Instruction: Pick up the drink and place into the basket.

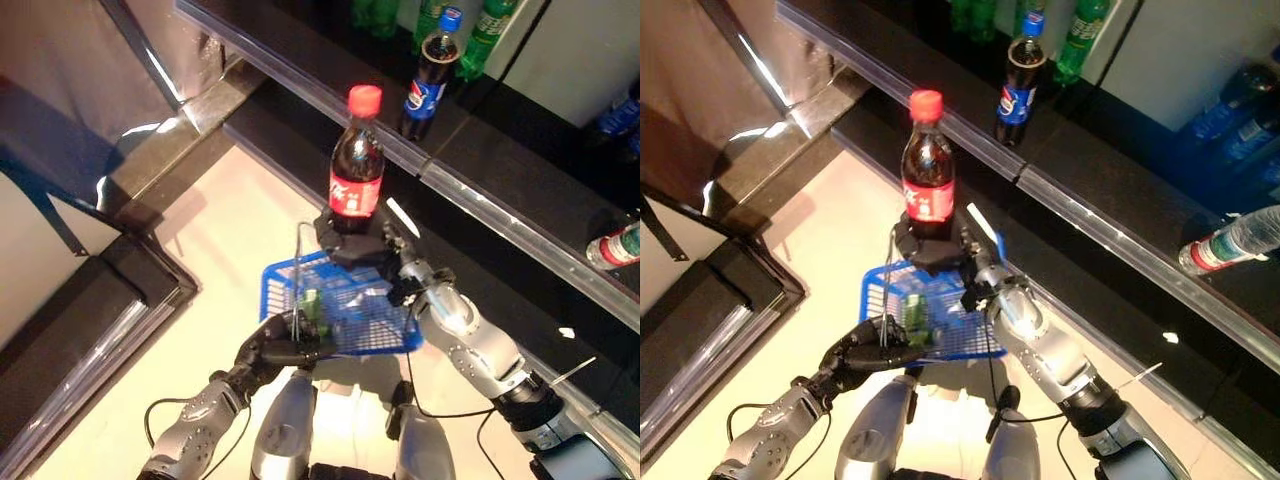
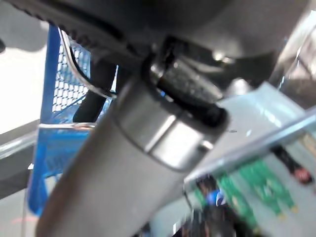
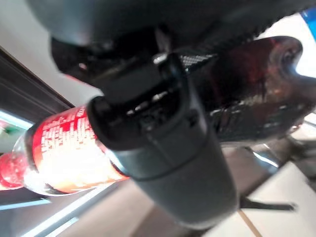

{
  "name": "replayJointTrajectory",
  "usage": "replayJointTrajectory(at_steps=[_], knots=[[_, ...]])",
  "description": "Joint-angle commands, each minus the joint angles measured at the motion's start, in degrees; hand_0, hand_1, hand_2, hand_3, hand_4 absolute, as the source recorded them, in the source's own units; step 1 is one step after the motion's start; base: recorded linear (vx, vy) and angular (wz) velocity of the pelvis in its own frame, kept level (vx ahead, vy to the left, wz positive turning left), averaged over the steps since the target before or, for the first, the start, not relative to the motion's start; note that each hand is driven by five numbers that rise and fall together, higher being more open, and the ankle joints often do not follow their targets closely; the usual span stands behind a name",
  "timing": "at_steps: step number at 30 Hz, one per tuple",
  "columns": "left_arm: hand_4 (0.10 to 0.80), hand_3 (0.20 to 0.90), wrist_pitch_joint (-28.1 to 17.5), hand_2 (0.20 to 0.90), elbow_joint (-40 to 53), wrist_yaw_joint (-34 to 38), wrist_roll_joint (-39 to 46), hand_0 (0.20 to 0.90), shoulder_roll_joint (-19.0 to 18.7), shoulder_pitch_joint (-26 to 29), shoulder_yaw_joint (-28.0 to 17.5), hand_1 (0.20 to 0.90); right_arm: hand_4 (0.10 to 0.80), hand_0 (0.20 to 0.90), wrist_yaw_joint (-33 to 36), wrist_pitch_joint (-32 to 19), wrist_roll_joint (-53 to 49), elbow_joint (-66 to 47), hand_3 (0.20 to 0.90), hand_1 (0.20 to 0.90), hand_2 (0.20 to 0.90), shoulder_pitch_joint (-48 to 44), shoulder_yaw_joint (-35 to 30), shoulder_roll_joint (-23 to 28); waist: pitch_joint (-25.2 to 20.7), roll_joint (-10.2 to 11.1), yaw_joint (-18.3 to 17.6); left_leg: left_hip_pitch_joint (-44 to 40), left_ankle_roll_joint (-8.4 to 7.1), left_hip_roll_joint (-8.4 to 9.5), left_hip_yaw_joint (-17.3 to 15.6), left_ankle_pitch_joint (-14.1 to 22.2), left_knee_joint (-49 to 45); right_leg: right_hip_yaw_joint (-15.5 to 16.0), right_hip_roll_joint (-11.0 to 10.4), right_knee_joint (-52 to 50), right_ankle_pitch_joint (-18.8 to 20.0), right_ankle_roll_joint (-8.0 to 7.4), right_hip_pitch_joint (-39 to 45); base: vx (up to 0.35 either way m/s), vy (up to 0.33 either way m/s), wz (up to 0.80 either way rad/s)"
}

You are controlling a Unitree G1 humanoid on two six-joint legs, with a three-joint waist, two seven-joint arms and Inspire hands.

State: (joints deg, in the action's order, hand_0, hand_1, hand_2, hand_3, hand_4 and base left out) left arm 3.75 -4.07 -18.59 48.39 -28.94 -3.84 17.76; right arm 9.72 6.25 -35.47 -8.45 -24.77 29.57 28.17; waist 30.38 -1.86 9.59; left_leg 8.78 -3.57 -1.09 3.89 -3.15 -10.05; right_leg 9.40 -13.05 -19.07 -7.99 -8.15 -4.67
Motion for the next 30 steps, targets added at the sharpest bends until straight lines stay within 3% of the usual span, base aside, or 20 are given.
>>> replayJointTrajectory(at_steps=[1,6,19,30], knots=[[0.100,0.200,-8.1,0.300,19.0,-12.2,4.3,0.300,-2.8,3.7,1.0,0.300,0.100,0.300,-1.0,-6.9,-1.2,-5.1,0.200,0.300,0.300,-6.6,-0.2,-2.3,-8.8,-0.1,0.8,-0.9,3.11,2.20,-0.6,7.4,-7.6,3.8,4.9,-0.8,-0.1,7.88,2.0,0.021,0.023,0.15],[0.100,0.200,-10.3,0.300,23.0,-12.7,8.0,0.300,-7.3,7.6,1.2,0.300,0.100,0.300,0.8,-6.2,-1.0,0.7,0.200,0.300,0.300,-5.3,4.0,-3.6,-8.4,-0.4,1.2,-0.2,3.23,2.67,0.1,7.1,-7.9,4.1,4.4,-1.6,0.0,7.63,1.2,0.017,0.010,0.11],[0.100,0.200,-9.5,0.300,27.5,-20.9,12.2,0.300,-6.3,8.0,0.4,0.300,0.100,0.300,-0.8,-6.1,4.2,13.2,0.200,0.300,0.300,1.1,6.1,-4.9,-6.6,-0.7,1.2,1.4,3.30,3.30,0.8,6.9,-8.3,4.0,3.9,-2.7,0.2,7.72,-0.9,-0.002,-0.001,0.00],[0.100,0.200,-9.2,0.300,27.5,-24.3,13.2,0.300,-4.7,5.0,-1.4,0.300,0.100,0.300,-1.0,-15.3,3.3,18.1,0.200,0.300,0.300,9.0,1.5,-7.1,-5.9,-1.7,-0.1,2.1,3.16,3.30,-0.1,6.5,-8.1,3.2,3.8,-3.0,0.2,7.81,-2.3,-0.011,-0.001,-0.01]])
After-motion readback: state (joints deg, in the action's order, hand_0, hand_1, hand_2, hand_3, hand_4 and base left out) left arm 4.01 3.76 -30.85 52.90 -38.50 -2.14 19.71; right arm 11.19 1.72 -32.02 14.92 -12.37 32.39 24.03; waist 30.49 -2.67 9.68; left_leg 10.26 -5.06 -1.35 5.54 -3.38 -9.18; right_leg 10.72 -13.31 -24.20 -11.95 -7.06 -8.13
